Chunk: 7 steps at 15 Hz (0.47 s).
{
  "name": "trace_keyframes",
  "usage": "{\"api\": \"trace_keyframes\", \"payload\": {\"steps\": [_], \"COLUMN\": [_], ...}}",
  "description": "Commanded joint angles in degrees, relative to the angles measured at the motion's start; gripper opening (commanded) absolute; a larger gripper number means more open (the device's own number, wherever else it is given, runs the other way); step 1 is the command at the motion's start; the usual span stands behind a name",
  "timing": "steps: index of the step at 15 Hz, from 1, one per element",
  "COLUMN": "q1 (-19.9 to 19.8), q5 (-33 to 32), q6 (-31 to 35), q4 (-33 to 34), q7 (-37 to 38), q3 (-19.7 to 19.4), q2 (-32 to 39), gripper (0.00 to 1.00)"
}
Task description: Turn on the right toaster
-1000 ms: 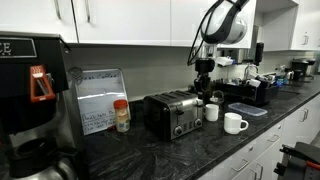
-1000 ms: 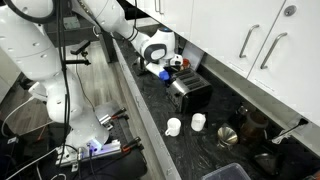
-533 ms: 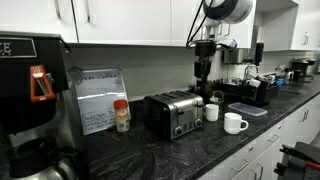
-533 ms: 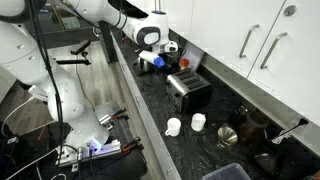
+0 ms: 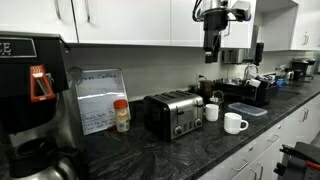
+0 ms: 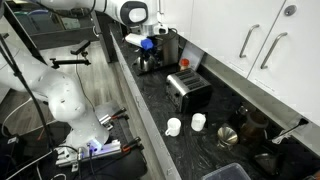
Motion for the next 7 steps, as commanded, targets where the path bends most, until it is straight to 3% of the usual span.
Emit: {"api": "trace_keyframes", "payload": {"steps": [1,2,3,7], "q1": [0.6,0.5,0.9,1.0], "q5": [-0.9,-0.8,-0.4,-0.4], "q6": [-6.9,-9.0,-5.5,-6.0], "q4": [1.1,1.7,0.7,0.7], "q7": [2.7,4.4,2.3,2.7], "q3": [0.6,0.9,0.0,0.1], "q2": [-4.6,-5.4,-4.0,-5.0], "gripper": [1.00,1.00,1.00,1.00]}}
